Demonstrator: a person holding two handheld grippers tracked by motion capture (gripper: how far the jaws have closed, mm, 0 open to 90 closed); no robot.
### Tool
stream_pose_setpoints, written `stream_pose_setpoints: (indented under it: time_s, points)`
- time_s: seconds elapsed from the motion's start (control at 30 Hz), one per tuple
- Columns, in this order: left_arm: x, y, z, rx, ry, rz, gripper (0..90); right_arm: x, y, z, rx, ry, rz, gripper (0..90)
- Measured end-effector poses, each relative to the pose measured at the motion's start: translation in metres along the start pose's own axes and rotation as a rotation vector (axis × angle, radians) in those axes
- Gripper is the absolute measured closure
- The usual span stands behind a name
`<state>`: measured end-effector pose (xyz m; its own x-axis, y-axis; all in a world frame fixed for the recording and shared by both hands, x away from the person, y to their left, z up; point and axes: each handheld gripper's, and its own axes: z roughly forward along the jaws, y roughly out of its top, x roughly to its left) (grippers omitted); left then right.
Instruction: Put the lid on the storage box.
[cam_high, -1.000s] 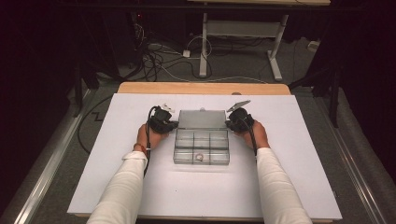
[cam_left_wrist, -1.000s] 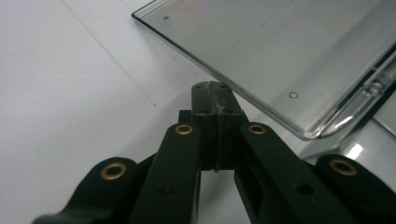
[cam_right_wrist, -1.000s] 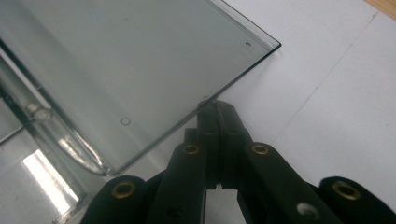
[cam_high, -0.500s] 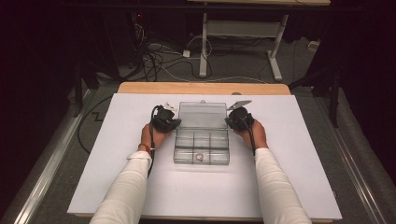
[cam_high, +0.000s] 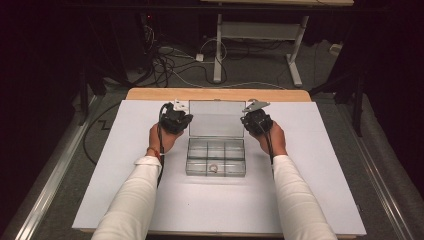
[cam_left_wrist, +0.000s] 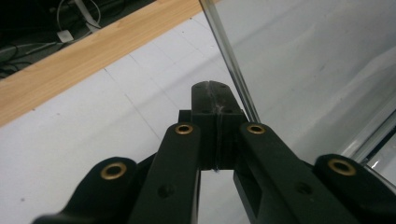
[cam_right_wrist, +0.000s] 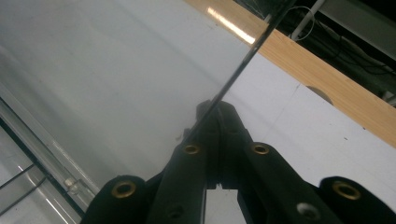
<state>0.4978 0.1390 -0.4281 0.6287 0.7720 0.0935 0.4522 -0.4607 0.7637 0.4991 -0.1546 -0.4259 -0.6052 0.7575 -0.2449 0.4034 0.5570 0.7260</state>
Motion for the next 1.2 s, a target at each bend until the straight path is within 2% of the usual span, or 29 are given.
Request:
stream_pose_setpoints:
  time_s: [0.5,0.7,0.8,1.2]
  points:
    - [-0.001,0.011,-0.013,-0.013,0.026,0.044,87.6,0.001,0.006,-0.014,-0.041,-0.027,0.006,90.0]
    - [-0.001,0.015,-0.017,-0.018,0.036,0.049,87.6,0.001,0.01,-0.019,-0.055,-0.036,0.007,90.0]
    - [-0.001,0.016,-0.017,-0.014,0.042,0.053,87.6,0.0,0.011,-0.02,-0.067,-0.031,0.034,90.0]
    - [0.002,0.025,-0.026,-0.024,0.056,0.077,87.5,0.0,0.018,-0.025,-0.08,-0.056,0.031,90.0]
